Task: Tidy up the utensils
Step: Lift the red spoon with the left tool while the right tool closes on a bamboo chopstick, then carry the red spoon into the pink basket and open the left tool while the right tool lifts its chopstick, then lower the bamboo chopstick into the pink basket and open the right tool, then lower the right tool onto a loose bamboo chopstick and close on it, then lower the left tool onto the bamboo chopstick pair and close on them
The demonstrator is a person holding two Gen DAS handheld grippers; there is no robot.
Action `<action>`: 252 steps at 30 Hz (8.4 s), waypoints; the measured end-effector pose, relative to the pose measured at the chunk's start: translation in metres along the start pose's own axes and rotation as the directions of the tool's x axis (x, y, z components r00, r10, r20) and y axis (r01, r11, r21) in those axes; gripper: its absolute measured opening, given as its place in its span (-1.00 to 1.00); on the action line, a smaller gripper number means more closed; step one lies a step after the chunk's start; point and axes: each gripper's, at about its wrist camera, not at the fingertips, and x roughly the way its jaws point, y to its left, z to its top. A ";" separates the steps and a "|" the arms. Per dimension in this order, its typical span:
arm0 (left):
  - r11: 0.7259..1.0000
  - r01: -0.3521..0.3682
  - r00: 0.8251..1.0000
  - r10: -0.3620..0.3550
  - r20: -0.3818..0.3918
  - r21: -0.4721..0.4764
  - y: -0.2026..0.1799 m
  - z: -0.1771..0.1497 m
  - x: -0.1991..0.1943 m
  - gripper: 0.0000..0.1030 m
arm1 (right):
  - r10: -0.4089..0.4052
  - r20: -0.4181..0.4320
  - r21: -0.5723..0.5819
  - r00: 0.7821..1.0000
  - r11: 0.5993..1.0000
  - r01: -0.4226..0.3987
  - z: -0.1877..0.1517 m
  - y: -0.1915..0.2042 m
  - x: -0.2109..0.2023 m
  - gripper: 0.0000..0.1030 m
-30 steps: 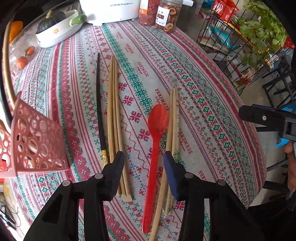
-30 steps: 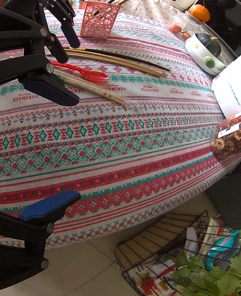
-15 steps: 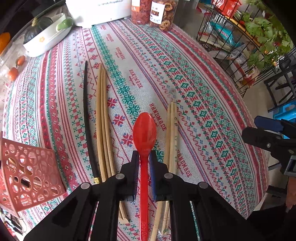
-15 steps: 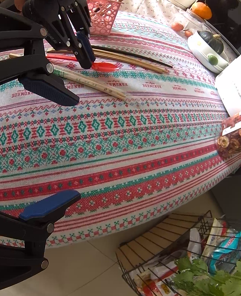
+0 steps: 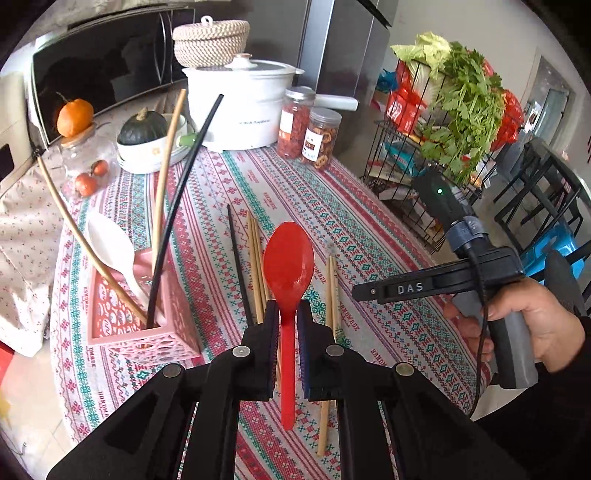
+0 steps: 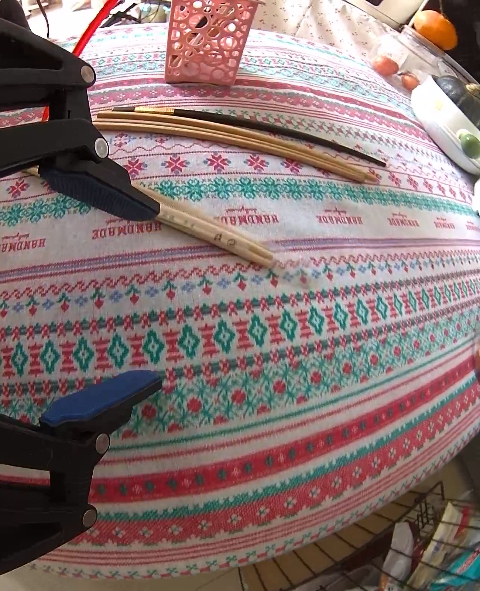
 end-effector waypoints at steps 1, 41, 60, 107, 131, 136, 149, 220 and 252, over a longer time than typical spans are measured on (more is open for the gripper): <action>1.000 0.005 1.000 -0.004 0.017 -0.009 0.005 -0.002 -0.005 -0.80 | -0.002 -0.003 -0.010 1.000 1.000 0.002 0.001 0.006 0.003 0.24; 0.985 0.063 0.986 -0.037 0.162 -0.161 0.071 -0.009 -0.074 -0.81 | -0.186 0.087 -0.063 0.979 0.979 0.192 0.010 0.018 0.006 -0.92; 0.963 -0.069 0.827 0.202 0.525 -0.261 0.111 0.010 -0.113 -0.80 | 0.068 0.429 -0.204 0.901 0.979 0.023 -0.006 0.090 -0.095 -0.91; 0.906 -0.281 0.928 0.341 0.151 -0.318 0.161 -0.023 -0.103 0.05 | 0.297 0.794 -0.354 0.530 0.935 0.006 -0.002 0.243 -0.106 -0.91; 0.908 -0.264 0.939 0.319 0.128 -0.325 0.171 -0.025 -0.101 0.05 | 0.230 0.777 -0.331 0.585 0.941 0.069 -0.010 0.257 -0.059 -0.90; 0.909 -0.253 0.943 0.308 0.124 -0.331 0.172 -0.026 -0.100 0.05 | 0.215 0.740 -0.316 0.637 0.948 0.046 -0.013 0.244 -0.049 -0.89; 0.937 -0.162 0.976 0.198 0.086 -0.310 0.154 -0.025 -0.087 0.21 | 0.250 0.689 -0.306 0.681 0.951 -0.039 -0.024 0.204 -0.094 -0.20; 0.932 -0.362 0.890 0.337 -0.308 -0.027 0.016 0.098 0.216 -0.99 | 0.062 0.091 0.013 0.994 0.998 -0.064 0.001 -0.057 -0.045 -0.92; 0.957 -0.289 0.895 0.280 -0.347 0.028 -0.005 0.079 0.210 -0.90 | 0.054 0.078 0.034 0.995 0.998 -0.057 0.002 -0.063 -0.038 -0.91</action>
